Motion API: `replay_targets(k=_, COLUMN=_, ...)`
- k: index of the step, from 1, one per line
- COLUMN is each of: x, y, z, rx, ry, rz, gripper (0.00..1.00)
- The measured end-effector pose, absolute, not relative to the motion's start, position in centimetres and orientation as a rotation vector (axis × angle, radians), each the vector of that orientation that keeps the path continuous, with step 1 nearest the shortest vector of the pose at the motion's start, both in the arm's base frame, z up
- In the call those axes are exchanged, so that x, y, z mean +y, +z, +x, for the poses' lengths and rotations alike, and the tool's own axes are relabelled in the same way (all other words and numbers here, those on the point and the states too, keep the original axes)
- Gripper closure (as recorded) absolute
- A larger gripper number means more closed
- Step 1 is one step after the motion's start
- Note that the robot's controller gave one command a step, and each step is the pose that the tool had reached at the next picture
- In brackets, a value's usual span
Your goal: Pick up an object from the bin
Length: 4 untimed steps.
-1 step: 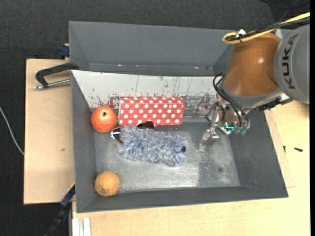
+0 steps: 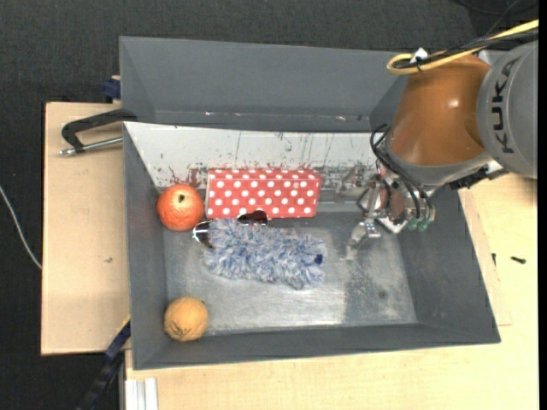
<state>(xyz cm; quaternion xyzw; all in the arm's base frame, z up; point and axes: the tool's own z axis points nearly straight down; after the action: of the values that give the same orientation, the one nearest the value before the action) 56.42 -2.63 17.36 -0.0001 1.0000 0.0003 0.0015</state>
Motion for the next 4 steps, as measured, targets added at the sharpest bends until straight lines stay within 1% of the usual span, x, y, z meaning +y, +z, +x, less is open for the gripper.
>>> replay_targets(k=1, x=0.1, y=7.4, z=54.1, rx=3.137, ry=0.001, rz=-0.092, gripper=1.0)
replay_targets(k=2, x=0.1, y=7.4, z=54.1, rx=3.137, ry=0.001, rz=-0.092, gripper=1.0)
replay_targets(k=3, x=-0.4, y=19.7, z=54.4, rx=3.135, ry=0.0, rz=-0.111, gripper=1.0)
replay_targets(k=4, x=-0.4, y=19.7, z=54.4, rx=3.135, ry=0.0, rz=-0.111, gripper=1.0)
